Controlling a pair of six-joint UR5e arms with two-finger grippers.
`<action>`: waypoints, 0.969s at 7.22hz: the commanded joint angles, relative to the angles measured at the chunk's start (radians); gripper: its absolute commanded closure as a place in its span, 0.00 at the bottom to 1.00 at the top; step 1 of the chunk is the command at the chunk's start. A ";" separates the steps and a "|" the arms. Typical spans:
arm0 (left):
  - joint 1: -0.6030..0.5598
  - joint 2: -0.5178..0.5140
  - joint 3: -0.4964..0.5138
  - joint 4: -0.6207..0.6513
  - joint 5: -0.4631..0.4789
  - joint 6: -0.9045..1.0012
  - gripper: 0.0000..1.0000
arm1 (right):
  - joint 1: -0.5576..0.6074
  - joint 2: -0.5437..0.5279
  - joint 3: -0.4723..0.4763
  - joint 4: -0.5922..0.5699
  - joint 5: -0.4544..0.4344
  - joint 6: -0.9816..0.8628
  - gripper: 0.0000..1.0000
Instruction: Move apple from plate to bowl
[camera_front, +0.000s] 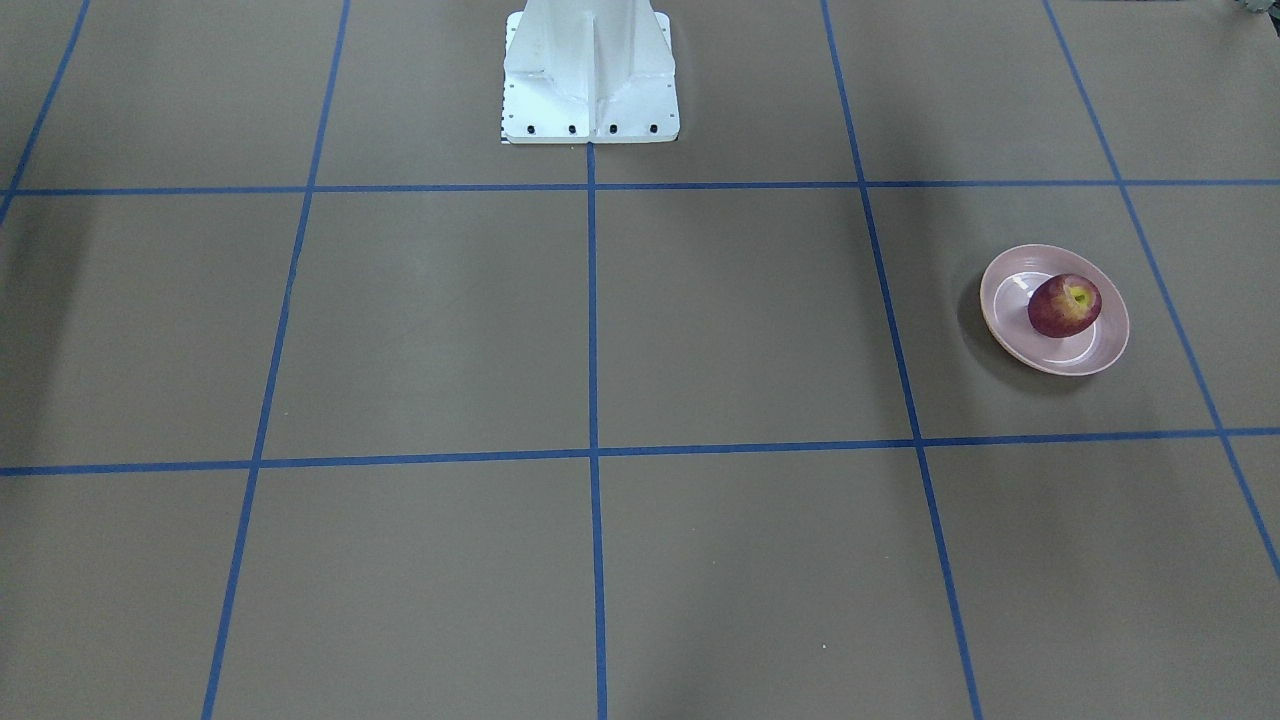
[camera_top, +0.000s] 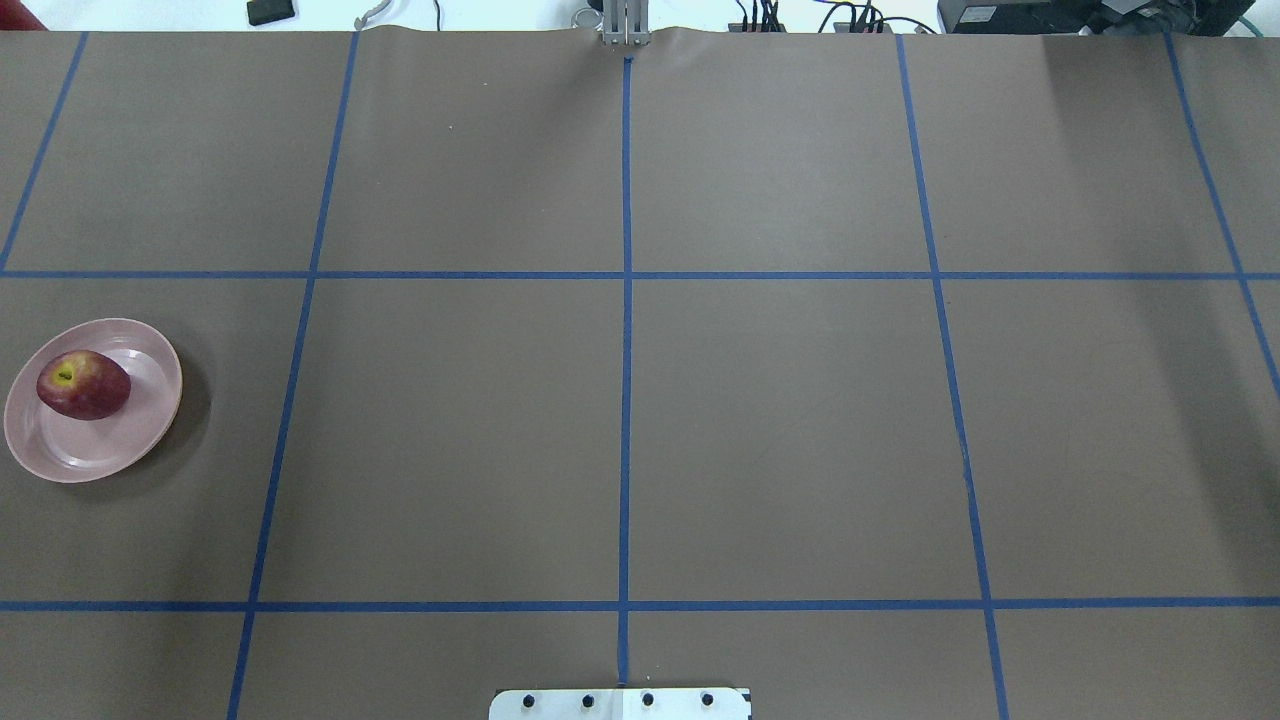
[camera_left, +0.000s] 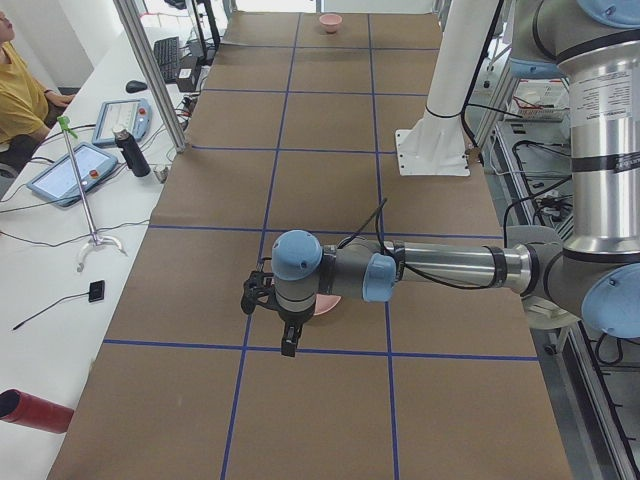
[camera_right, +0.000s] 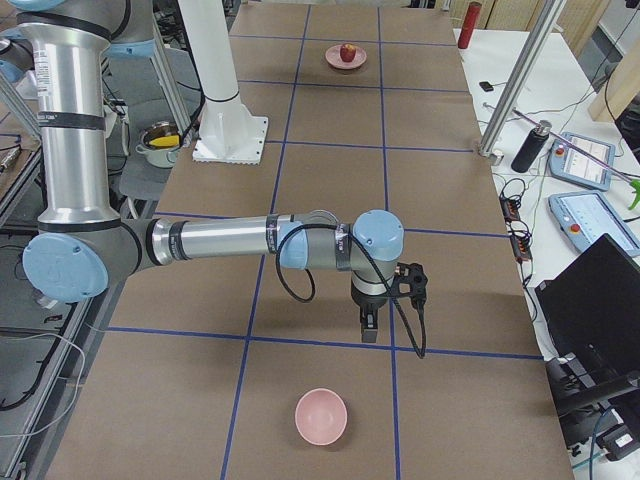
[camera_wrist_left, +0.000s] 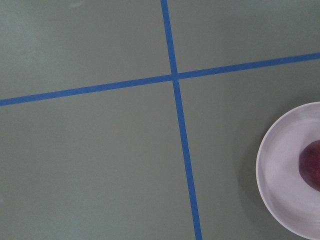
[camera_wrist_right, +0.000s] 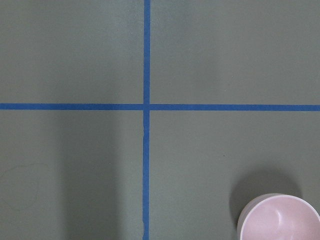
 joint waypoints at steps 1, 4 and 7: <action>-0.001 0.001 -0.008 0.003 0.001 -0.005 0.02 | -0.001 0.001 0.025 0.000 0.040 0.000 0.00; 0.001 -0.002 -0.007 0.000 0.001 -0.002 0.02 | -0.006 -0.007 0.019 0.000 0.104 -0.001 0.00; 0.001 0.002 -0.005 0.000 0.001 0.002 0.02 | -0.001 -0.045 -0.301 0.349 0.097 -0.096 0.00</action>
